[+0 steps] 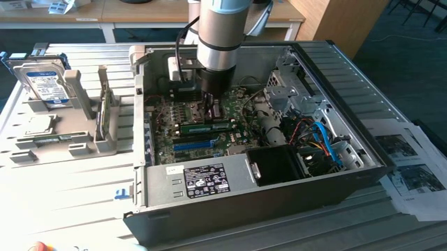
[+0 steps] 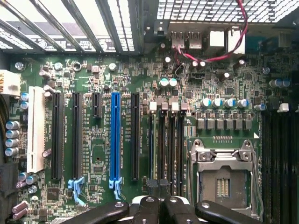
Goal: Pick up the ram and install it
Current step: 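Press down the ram until it locks into place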
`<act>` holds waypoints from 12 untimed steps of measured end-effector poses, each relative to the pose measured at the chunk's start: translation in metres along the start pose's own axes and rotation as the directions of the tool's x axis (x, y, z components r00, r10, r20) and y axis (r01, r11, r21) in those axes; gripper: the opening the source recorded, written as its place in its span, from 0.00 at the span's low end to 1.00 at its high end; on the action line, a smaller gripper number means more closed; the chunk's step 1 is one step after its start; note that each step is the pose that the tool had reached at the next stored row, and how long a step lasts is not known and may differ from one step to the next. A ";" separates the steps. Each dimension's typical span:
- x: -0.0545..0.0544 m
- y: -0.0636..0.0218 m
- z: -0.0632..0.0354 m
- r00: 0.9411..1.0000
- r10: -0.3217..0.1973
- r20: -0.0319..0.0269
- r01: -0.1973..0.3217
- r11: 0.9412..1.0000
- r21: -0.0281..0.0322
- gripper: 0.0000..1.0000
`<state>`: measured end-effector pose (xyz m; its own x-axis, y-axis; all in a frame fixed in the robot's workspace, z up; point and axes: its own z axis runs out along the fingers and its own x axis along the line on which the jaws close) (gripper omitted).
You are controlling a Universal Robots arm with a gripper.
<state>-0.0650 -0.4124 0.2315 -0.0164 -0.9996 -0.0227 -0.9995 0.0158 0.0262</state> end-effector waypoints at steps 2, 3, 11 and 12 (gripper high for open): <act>0.000 0.0025 0.0001 1.000 0.000 0.000 0.000 1.000 0.001 0.10; 0.000 0.0039 0.0001 1.000 0.000 0.000 0.000 1.000 0.001 0.10; 0.000 0.0095 0.0003 1.000 0.000 0.000 0.000 1.000 0.002 0.10; 0.000 0.0097 0.0003 1.000 0.000 0.000 0.000 1.000 0.002 0.10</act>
<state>-0.0747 -0.4125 0.2315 -0.0163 -0.9996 -0.0230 -0.9996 0.0158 0.0244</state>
